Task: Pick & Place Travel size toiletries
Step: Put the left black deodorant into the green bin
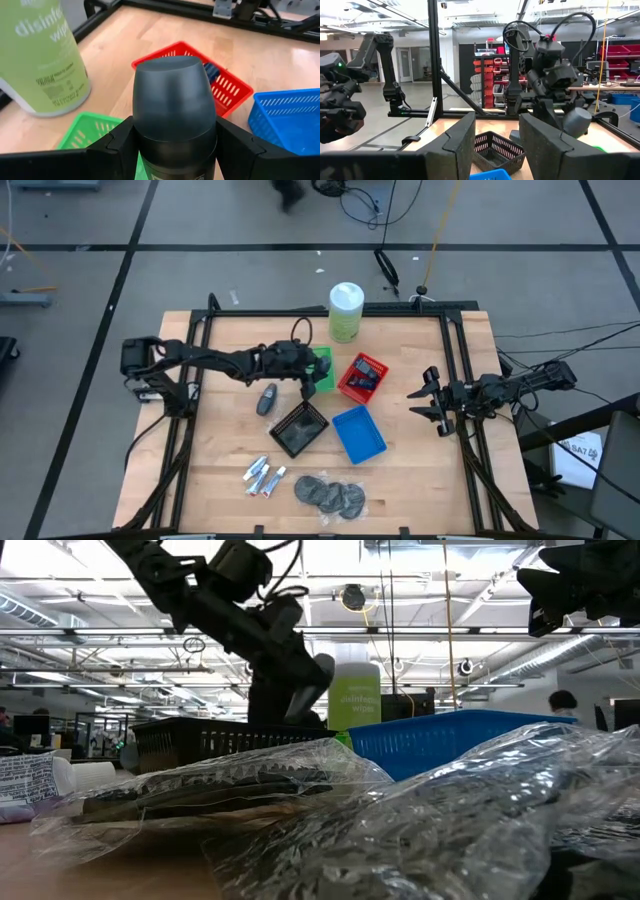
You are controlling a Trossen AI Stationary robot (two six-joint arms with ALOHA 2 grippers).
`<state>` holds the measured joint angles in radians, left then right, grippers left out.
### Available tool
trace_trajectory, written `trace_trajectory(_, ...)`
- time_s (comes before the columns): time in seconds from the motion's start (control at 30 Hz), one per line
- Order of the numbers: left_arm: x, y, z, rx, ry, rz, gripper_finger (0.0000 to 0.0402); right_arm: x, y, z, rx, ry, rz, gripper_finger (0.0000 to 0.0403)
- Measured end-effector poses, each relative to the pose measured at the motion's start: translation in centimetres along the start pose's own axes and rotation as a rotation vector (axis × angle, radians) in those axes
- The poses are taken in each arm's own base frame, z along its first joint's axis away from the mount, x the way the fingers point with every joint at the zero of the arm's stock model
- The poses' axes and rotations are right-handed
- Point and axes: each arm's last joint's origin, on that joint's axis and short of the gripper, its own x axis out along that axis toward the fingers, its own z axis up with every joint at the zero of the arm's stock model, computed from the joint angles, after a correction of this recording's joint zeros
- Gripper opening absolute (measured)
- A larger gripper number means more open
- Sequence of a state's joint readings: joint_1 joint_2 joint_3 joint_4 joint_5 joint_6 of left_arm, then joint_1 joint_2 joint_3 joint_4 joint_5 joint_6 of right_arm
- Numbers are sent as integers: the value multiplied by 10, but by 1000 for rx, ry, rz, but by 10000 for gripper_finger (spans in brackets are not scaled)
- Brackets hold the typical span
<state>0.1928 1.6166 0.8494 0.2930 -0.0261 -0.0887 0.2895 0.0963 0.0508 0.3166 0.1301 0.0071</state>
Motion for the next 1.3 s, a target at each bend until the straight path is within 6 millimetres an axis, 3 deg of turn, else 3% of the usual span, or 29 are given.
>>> trace_trajectory(0.43,-1,6,1,-28,7,17,196,0,0,0,0,0,0,141)
trace_trajectory(0.63,-1,9,-3,-57,41,81,214,0,0,0,0,1,0,142)
trace_trajectory(0.87,-1,9,-4,-57,51,86,197,0,0,0,0,0,0,142)
trace_trajectory(1.1,-1,9,-4,-56,51,87,217,0,0,0,0,0,0,142)
trace_trajectory(1.3,-1,9,-4,-56,50,87,198,0,0,0,0,0,0,142)
